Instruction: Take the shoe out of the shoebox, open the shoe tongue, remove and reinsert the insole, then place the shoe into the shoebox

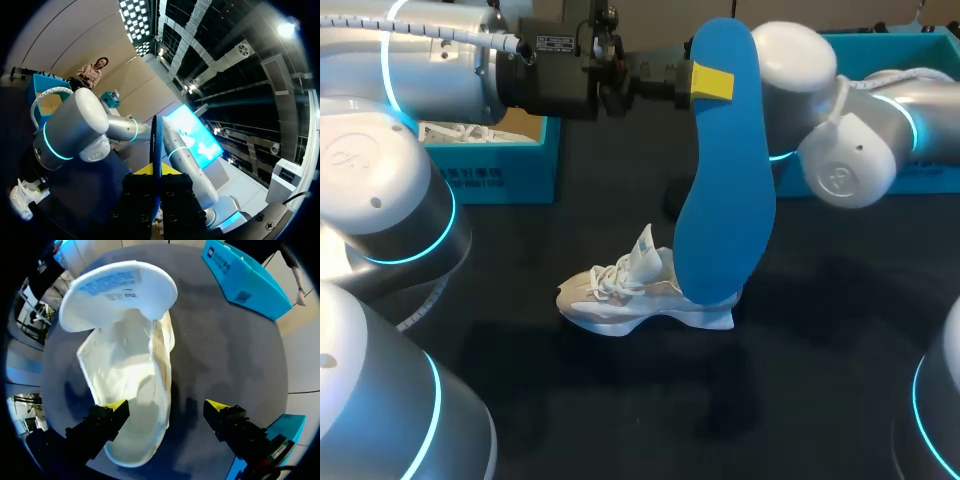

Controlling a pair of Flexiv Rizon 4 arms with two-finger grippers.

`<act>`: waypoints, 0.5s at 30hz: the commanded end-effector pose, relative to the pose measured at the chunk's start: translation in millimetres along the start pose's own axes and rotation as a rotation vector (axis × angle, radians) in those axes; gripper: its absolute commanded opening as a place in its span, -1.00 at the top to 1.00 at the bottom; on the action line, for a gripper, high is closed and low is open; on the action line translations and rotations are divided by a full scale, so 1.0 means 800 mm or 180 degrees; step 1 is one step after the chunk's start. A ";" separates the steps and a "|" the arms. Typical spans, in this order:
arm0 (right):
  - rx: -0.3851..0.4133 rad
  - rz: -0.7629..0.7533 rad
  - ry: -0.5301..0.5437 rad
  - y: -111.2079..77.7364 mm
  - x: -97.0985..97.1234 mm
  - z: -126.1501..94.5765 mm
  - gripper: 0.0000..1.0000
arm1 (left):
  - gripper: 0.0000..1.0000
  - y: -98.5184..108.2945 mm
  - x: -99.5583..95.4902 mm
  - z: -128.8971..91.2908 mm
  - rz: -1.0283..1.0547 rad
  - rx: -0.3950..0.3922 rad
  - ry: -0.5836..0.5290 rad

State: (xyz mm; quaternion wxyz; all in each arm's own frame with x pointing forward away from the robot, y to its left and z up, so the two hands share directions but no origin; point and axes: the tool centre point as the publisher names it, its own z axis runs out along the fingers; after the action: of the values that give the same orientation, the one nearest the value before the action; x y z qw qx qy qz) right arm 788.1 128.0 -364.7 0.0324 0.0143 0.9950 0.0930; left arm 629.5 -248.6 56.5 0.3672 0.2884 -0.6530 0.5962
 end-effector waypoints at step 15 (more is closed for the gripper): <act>0.0124 0.0019 0.0224 0.006 -0.017 0.052 -0.55 | 1.00 0.002 0.000 0.001 -0.0002 0.0003 -0.0008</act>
State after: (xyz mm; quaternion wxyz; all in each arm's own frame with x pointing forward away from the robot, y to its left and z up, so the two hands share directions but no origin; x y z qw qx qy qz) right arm 800.4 136.3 -398.8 0.0007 0.0154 0.9970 0.0759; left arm 629.5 -248.6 56.5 0.3672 0.2884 -0.6530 0.5962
